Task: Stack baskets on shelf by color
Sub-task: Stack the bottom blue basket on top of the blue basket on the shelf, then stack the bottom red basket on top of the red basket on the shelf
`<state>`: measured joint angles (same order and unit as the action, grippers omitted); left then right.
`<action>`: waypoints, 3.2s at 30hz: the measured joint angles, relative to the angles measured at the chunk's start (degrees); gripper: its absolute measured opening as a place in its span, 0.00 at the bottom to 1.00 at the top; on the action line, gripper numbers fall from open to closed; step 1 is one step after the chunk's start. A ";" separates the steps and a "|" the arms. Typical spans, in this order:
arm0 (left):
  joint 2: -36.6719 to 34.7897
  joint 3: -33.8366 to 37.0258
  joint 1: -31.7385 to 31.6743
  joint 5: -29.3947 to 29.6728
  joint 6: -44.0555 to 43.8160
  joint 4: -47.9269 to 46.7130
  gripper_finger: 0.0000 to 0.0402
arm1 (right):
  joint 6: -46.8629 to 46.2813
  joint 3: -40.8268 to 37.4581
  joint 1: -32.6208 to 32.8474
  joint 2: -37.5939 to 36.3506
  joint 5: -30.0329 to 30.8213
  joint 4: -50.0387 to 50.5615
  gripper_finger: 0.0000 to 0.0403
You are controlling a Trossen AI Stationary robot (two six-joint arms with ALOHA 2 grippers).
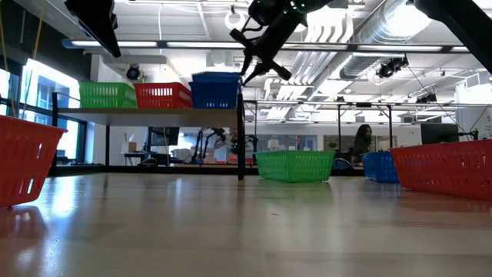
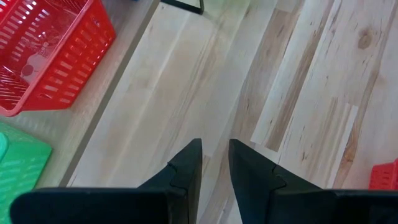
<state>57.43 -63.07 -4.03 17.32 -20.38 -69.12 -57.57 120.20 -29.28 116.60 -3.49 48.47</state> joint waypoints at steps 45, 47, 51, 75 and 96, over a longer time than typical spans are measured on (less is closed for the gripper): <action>-0.01 0.00 0.00 -0.15 -1.00 -0.04 0.18 | 62.12 11.15 -2.23 0.71 2.52 -0.79 0.21; 0.00 0.00 0.00 -0.15 -1.57 -0.04 0.18 | 62.14 11.15 -2.32 1.24 0.79 -0.94 0.22; 0.00 0.00 -0.07 -0.15 -2.01 -0.02 0.18 | 65.14 11.13 -2.20 2.38 -0.40 -0.66 0.28; 0.00 0.00 -0.07 0.00 -4.96 0.02 0.18 | 79.10 11.08 -1.07 4.99 0.16 1.48 0.35; 0.46 0.00 -0.07 0.00 -4.98 0.07 0.18 | 76.70 11.53 -1.07 7.34 3.83 1.73 0.17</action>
<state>57.89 -63.07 -4.10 17.32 -25.36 -69.06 19.13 131.74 -30.35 123.94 0.35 50.19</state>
